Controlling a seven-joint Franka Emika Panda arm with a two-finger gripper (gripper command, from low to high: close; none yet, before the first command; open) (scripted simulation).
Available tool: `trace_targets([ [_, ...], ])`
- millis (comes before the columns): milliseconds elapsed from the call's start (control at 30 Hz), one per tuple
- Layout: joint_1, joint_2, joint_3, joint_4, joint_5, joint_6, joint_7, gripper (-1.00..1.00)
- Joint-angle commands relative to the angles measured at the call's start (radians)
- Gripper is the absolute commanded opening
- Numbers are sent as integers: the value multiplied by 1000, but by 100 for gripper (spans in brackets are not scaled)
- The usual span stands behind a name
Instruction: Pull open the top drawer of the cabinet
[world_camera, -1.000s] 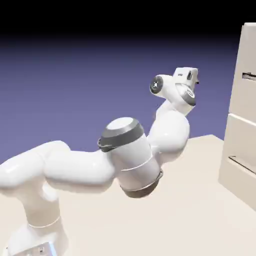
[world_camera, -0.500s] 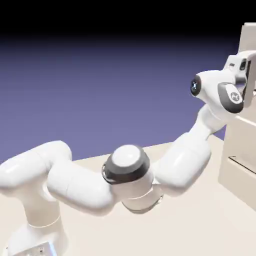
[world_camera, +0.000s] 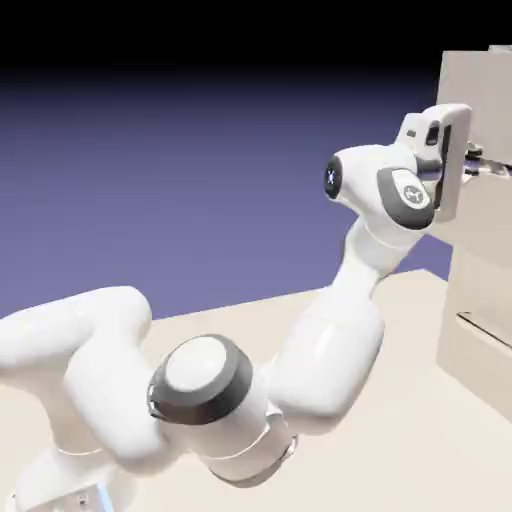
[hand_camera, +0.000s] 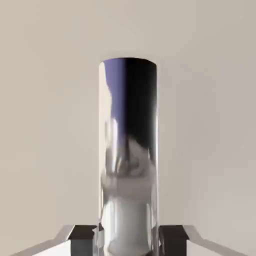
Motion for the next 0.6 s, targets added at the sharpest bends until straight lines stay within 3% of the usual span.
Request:
trace_targets([
  [0,-27,5,5,-36,3,-9,7,-100],
  [433,-415,97,108,-492,165,-91,23,-100],
  [467,-415,97,108,-492,165,-91,23,100],
  [567,-487,105,130,-550,210,-80,24,100],
])
